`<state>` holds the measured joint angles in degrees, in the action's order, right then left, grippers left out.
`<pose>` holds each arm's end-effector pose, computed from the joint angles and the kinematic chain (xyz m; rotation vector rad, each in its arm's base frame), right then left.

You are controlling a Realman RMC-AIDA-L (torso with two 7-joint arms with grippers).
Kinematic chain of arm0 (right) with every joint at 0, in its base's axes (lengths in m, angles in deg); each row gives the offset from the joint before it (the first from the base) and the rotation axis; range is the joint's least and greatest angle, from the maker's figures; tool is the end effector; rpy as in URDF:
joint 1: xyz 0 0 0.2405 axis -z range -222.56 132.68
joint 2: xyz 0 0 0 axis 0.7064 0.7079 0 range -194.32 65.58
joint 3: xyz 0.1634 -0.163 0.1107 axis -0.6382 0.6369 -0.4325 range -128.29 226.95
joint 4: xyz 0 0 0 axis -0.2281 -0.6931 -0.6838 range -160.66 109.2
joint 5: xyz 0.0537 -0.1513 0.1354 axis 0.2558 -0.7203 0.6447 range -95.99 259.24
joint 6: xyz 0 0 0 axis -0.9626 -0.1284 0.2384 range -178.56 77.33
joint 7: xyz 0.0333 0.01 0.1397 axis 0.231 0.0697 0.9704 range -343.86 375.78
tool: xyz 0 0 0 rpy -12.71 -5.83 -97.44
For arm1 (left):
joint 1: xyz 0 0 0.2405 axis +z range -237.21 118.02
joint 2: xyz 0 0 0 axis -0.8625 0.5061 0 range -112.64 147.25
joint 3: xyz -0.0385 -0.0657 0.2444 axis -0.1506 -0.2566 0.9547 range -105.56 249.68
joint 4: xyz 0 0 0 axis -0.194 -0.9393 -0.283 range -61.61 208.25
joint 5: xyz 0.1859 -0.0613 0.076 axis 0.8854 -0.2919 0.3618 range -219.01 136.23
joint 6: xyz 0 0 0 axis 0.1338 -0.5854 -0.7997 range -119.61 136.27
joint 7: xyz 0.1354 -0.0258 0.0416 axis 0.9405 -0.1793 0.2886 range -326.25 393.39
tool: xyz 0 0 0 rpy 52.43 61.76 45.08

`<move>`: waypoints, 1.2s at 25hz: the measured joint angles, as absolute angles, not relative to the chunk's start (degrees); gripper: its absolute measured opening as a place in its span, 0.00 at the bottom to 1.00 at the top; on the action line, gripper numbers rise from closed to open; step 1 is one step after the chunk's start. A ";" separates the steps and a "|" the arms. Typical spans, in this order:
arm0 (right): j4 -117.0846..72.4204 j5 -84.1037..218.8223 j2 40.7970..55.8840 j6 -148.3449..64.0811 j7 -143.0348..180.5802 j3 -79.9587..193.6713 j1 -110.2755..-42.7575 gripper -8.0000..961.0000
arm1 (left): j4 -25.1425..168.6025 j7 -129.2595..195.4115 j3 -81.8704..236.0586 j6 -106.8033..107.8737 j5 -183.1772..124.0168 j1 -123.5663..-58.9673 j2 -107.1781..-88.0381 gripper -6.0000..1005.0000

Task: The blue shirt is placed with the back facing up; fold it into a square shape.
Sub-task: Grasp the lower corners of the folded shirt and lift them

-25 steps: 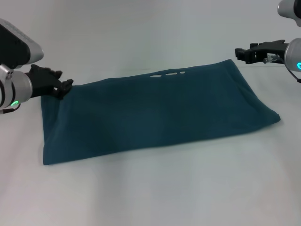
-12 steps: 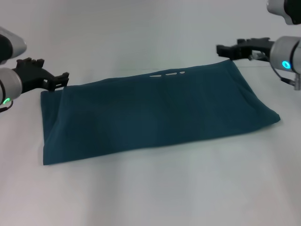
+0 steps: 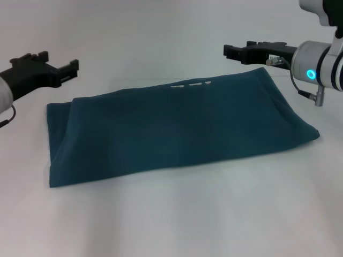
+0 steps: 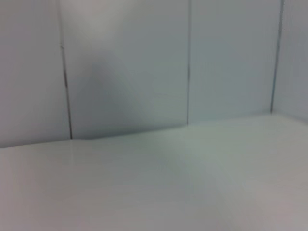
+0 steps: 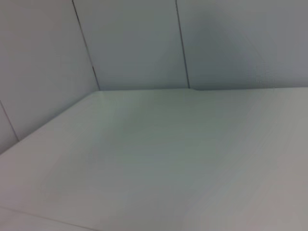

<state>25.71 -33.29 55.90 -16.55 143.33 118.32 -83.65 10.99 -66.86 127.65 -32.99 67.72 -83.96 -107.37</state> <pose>0.1809 0.4613 0.0088 -2.0805 0.9228 0.5193 -0.2511 0.4114 0.0584 -1.9691 -0.7054 -0.4705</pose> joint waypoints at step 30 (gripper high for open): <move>26.13 -14.33 55.70 -8.92 119.60 117.08 -78.48 0.70 | 22.94 -45.08 114.43 -73.61 45.43 -80.37 -105.40 0.78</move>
